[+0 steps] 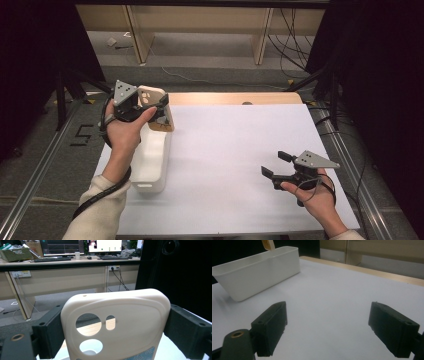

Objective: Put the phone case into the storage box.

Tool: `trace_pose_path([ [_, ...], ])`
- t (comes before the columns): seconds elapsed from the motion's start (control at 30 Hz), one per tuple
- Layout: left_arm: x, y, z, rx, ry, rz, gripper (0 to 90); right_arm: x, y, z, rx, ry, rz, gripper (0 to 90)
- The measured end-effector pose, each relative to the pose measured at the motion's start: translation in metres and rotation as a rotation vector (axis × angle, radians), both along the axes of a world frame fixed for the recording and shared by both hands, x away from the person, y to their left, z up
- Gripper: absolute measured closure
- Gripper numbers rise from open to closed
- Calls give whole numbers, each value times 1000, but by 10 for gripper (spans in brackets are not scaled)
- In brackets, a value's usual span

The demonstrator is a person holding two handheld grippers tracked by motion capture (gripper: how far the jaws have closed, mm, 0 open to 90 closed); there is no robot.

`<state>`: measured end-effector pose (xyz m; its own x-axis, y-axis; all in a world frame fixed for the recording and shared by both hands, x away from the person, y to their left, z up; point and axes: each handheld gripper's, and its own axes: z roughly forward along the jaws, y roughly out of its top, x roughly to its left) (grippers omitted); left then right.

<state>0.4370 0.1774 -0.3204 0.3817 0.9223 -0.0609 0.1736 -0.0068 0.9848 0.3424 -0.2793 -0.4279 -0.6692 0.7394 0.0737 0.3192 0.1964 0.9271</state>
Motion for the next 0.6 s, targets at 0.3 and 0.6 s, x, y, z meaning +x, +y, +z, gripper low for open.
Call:
trace_pose_path([
  [0.3,2,3,-2,6,4,12,110,0,0,0,0,0,2,165],
  [0.6,3,5,-4,13,7,19,110,0,0,0,1,0,2,165],
])
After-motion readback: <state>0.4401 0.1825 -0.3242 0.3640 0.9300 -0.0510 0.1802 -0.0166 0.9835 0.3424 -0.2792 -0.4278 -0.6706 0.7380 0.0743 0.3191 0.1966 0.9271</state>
